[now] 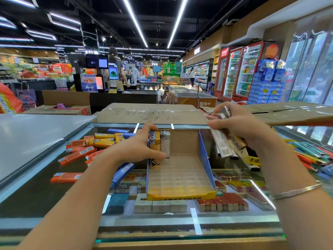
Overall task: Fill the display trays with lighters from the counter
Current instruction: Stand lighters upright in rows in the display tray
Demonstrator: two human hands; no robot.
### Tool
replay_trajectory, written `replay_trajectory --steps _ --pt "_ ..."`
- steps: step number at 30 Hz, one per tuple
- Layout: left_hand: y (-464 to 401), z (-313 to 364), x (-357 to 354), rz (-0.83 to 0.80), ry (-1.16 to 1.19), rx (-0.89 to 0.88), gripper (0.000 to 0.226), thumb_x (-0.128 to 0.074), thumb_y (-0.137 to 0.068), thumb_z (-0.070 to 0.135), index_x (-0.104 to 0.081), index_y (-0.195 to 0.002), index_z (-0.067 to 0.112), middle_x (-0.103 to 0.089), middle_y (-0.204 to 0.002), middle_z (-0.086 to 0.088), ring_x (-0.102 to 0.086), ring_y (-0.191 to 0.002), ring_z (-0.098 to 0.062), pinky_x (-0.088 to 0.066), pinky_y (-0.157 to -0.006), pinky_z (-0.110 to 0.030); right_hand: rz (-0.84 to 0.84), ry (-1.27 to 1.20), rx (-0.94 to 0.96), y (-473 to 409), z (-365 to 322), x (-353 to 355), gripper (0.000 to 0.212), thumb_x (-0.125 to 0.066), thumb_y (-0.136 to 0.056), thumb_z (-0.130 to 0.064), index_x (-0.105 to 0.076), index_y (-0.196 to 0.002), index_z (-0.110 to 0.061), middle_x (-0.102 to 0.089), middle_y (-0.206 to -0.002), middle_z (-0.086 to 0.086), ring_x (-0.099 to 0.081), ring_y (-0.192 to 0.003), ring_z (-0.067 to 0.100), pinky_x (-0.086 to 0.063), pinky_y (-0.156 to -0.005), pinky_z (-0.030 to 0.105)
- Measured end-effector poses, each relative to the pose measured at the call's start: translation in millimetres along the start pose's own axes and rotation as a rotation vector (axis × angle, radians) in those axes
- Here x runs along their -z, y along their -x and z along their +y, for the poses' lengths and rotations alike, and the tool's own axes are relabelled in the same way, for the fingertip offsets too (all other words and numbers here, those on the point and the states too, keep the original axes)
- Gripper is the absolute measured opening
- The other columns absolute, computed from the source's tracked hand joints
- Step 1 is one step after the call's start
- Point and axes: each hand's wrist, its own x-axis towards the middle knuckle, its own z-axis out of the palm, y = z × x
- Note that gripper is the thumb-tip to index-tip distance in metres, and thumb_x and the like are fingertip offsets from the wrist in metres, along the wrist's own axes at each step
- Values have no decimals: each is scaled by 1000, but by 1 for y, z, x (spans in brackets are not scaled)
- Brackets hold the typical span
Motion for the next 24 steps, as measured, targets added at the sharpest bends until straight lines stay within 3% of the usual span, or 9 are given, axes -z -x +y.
replay_trajectory --steps 2,3,7,10,13,16,19,21,24 --pt "-2 0 1 101 -69 -70 74 -73 -72 48 -26 -130 43 -34 -122 12 -47 -110 -9 -47 -88 -24 -53 -136 80 -1 -12 -17 30 -77 -72 -15 -58 -92 -24 -61 -94 8 -68 -57 11 -51 -49 22" --pt "-3 1 1 167 -41 -123 70 -72 -73 48 -30 -128 43 -33 -126 11 -40 -118 -12 -42 -96 -31 -88 -182 100 -1 -14 -28 29 -77 -71 -16 -58 -91 -25 -60 -93 6 -68 -59 12 -52 -52 24" --pt "0 9 0 303 133 -297 22 -61 -80 50 -57 -100 43 -52 -108 15 -46 -107 -6 -44 -84 -25 -100 -287 124 -1 -9 -66 28 -75 -75 -15 -54 -90 -25 -60 -89 4 -66 -58 7 -53 -52 23" --pt "-1 13 -7 316 73 -324 27 -55 -79 57 -67 -80 33 -59 -93 15 -45 -108 -12 -40 -94 -42 -50 -307 200 2 1 -76 29 -74 -76 -14 -51 -93 -23 -63 -84 2 -65 -58 7 -50 -48 20" --pt "-2 15 -15 314 -32 -337 22 -56 -79 57 -65 -73 38 -59 -90 19 -37 -105 -8 -34 -93 -40 -61 -332 295 4 5 -80 29 -72 -78 -10 -49 -91 -22 -65 -70 -7 -62 -58 10 -49 -46 21" --pt "-1 17 -20 368 -13 -383 12 -62 -82 43 -71 -80 35 -63 -81 12 -40 -96 -7 -36 -83 -31 -118 -344 340 7 5 -83 30 -71 -78 -6 -48 -90 -22 -65 -74 -1 -60 -59 15 -47 -45 24" --pt "1 22 -21 330 135 -415 10 -65 -83 24 -72 -90 24 -67 -76 -2 -57 -81 -17 -47 -73 -26 -158 -348 347 8 3 -81 29 -71 -78 -4 -49 -90 -20 -66 -78 4 -58 -57 17 -45 -43 24" --pt "4 25 -18 246 209 -397 11 -65 -85 21 -68 -95 25 -71 -82 0 -64 -81 -18 -52 -76 -31 -181 -395 343 9 2 -78 29 -69 -79 -1 -49 -89 -19 -66 -78 5 -55 -54 16 -45 -42 25" --pt "7 26 -12 94 399 -371 16 -57 -91 21 -63 -106 24 -73 -95 5 -67 -93 -9 -52 -83 -25 -245 -532 325 11 2 -72 28 -67 -77 3 -48 -88 -15 -65 -78 9 -52 -51 18 -42 -40 25"
